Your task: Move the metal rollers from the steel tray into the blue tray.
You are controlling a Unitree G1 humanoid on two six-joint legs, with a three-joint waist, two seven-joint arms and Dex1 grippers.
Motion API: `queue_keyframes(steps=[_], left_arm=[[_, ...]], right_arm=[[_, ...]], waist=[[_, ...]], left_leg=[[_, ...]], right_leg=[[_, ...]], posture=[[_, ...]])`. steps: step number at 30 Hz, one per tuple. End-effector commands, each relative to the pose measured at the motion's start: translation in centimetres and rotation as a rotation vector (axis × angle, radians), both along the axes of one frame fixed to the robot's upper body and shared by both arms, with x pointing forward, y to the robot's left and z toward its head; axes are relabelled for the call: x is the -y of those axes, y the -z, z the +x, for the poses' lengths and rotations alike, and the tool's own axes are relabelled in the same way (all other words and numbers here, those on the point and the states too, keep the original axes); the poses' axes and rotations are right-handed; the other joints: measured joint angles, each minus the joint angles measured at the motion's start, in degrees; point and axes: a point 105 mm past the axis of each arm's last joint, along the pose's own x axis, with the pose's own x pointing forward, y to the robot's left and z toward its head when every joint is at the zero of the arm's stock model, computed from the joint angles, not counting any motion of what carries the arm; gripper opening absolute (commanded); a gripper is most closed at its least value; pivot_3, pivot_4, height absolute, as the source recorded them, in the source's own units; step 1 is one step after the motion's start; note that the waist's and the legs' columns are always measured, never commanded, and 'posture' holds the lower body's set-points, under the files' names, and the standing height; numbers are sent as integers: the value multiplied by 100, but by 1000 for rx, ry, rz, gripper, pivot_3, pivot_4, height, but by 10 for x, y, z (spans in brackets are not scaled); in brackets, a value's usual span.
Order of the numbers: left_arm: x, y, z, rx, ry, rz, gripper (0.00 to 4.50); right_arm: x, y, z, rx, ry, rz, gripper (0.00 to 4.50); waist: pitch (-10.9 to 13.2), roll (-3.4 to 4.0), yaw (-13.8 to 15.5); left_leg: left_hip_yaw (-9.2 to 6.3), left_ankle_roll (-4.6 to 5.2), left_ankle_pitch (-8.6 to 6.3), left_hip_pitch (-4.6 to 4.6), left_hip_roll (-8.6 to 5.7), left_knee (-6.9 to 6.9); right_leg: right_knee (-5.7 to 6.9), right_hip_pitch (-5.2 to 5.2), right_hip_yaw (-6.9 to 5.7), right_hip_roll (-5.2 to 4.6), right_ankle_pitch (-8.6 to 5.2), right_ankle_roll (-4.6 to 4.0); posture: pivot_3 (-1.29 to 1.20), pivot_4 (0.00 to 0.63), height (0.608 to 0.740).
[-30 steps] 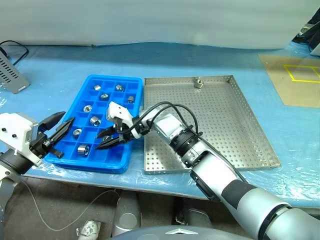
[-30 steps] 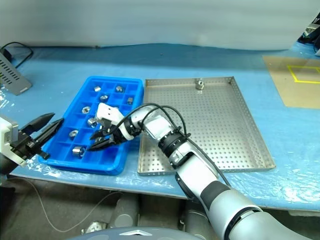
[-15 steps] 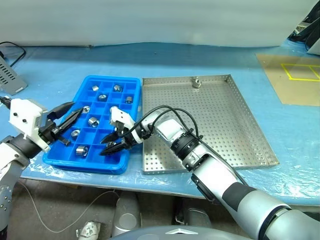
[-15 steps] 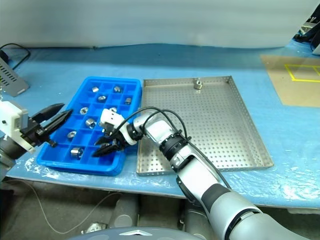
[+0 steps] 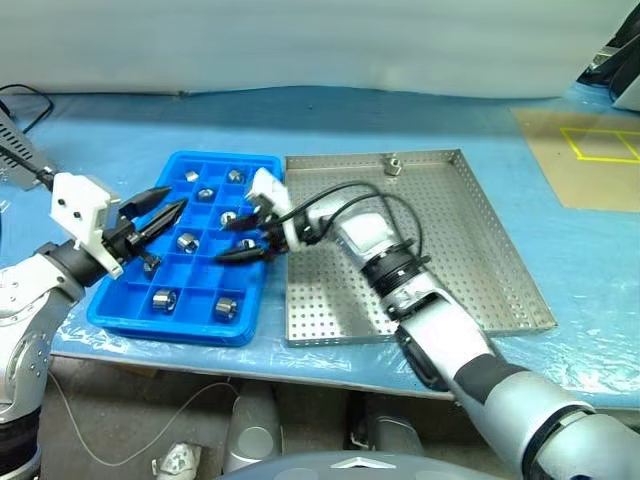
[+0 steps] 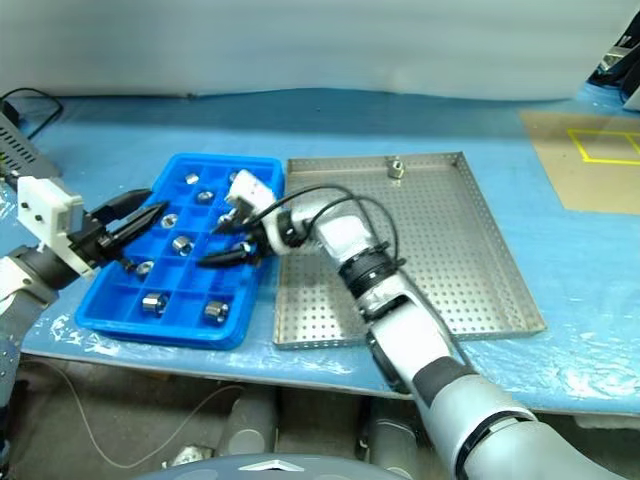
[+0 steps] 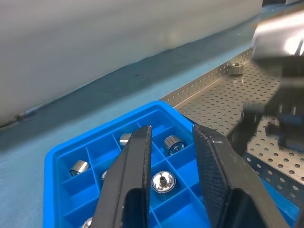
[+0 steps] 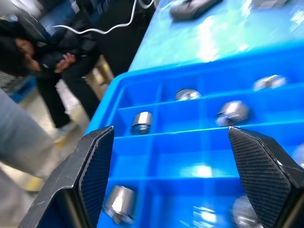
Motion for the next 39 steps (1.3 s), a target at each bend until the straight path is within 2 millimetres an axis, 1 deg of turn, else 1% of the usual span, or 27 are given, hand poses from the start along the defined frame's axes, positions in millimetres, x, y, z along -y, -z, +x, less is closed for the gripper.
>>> queue_keyframes(steps=[1,3,4,7,9,12,14,15,19,22,23,25,29,32,35,39], left_arm=[[6,-4,2,33,29,13,1419],[9,-2,6,25,49,8,1419],[10,-1,7,24,55,7,1419],[15,3,14,14,87,1,1419],[24,6,18,4,120,2,1419],[48,12,21,-13,210,-13,1419],[60,17,22,-26,251,-8,1419],[65,21,22,-32,270,-8,1419],[76,26,22,-43,308,-24,1419],[78,29,22,-51,320,-25,1419],[78,29,22,-52,322,-25,1419],[77,30,23,-52,322,-24,1419],[71,30,28,-48,305,-16,1419],[71,30,28,-46,309,-14,1419],[73,31,29,-43,312,-14,1419],[73,30,31,-37,309,-14,1419]], right_arm=[[38,-5,-9,83,-60,-26,3990],[72,10,-14,91,-48,-117,3990],[81,13,-16,90,-45,-138,3990],[105,11,-14,97,-8,-181,3409],[119,16,-8,123,22,-233,2748],[137,26,5,149,94,-313,1687],[147,33,6,149,106,-351,1007],[151,36,2,131,100,-366,676],[171,57,-14,107,62,-459,676],[187,69,-19,107,68,-529,676],[198,74,-23,106,61,-569,676],[213,78,-30,88,46,-615,676],[228,80,-37,83,36,-657,676],[228,83,-38,87,28,-653,676],[219,88,-38,95,8,-632,676],[208,94,-47,94,-64,-626,676]], waist=[[-3,-6,-13],[-6,-9,-23],[-5,-8,-35],[-3,-5,-176],[-4,-6,-307],[-4,-6,-415],[-4,-6,-454],[-4,-6,-466],[-4,-6,-469],[-4,-6,-475],[-3,-6,-481],[-3,-5,-480],[-3,-6,-503],[-4,-6,-582],[-4,-6,-626],[-4,-6,-626]], left_leg=[[0,0,0,0,-1,4],[0,0,0,0,-2,6],[0,0,0,0,-3,6],[1,0,1,-7,-4,11],[1,-2,3,-17,-4,31],[3,-5,5,-10,-3,43],[3,-3,5,-7,-2,52],[3,-3,5,-10,-2,57],[4,6,2,-18,-1,59],[5,13,-2,-24,-2,60],[6,14,-3,-25,-2,63],[7,16,-4,-23,-2,67],[8,32,-13,-8,-1,68],[9,34,-14,-4,0,68],[9,36,-15,-5,-1,68],[9,38,-15,-4,0,67]], right_leg=[[0,2,2,0,0,2],[-3,5,3,2,-3,9],[-2,6,4,2,-5,13],[8,-3,6,8,-5,12],[39,-24,12,10,-4,9],[45,-20,16,9,-2,4],[49,-20,16,8,1,0],[50,-21,15,8,1,-1],[44,-21,14,9,3,-4],[39,-23,14,9,3,-4],[40,-23,15,8,3,-4],[43,-23,15,7,3,-4],[44,-10,15,7,3,-3],[44,-7,16,7,2,-3],[43,-6,16,7,3,-3],[43,-6,15,9,2,-4]], posture=[[261,150,740],[245,150,740],[226,150,740],[181,150,740],[166,150,740],[141,150,740],[120,150,740],[110,150,740],[85,150,740],[79,150,740],[76,150,740],[73,150,740],[66,150,740],[66,150,740],[63,150,740],[64,150,740]])
